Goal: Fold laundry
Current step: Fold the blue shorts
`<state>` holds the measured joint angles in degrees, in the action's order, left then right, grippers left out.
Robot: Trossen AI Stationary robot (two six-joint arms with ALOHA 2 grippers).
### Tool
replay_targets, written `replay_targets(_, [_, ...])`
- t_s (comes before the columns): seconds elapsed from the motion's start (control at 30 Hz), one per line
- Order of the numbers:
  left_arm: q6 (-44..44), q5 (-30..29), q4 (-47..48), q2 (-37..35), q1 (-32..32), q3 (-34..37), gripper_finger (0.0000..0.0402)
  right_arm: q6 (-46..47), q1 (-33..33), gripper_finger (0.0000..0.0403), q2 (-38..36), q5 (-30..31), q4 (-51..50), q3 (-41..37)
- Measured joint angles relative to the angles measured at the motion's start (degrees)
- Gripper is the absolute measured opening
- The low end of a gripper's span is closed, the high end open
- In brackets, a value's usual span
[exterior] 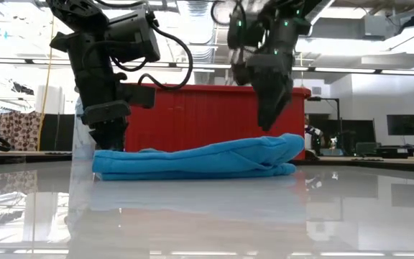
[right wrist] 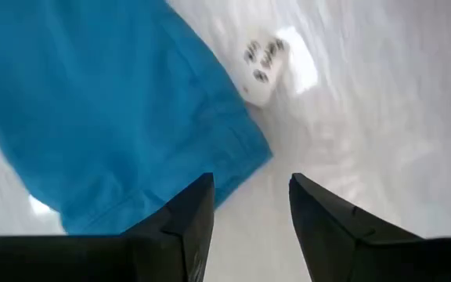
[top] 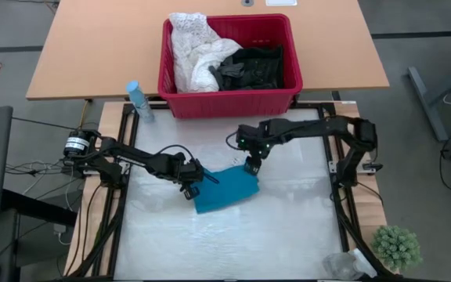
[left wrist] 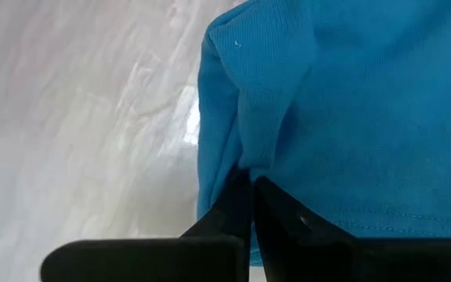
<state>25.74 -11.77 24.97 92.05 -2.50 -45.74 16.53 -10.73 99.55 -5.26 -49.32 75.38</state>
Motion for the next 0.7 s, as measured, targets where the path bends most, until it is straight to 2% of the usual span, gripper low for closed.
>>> replay_targets(0.2, [0.0,-0.4,-0.7,0.0,0.0,0.0,0.0,5.1,1.7,0.0189,-0.1,-2.4,0.9,-1.8])
replay_targets(0.7, [1.8,-0.7,-3.7,-0.1,0.0,2.1,0.0,9.9,4.2,0.0189,2.2,2.5,1.9,-1.8])
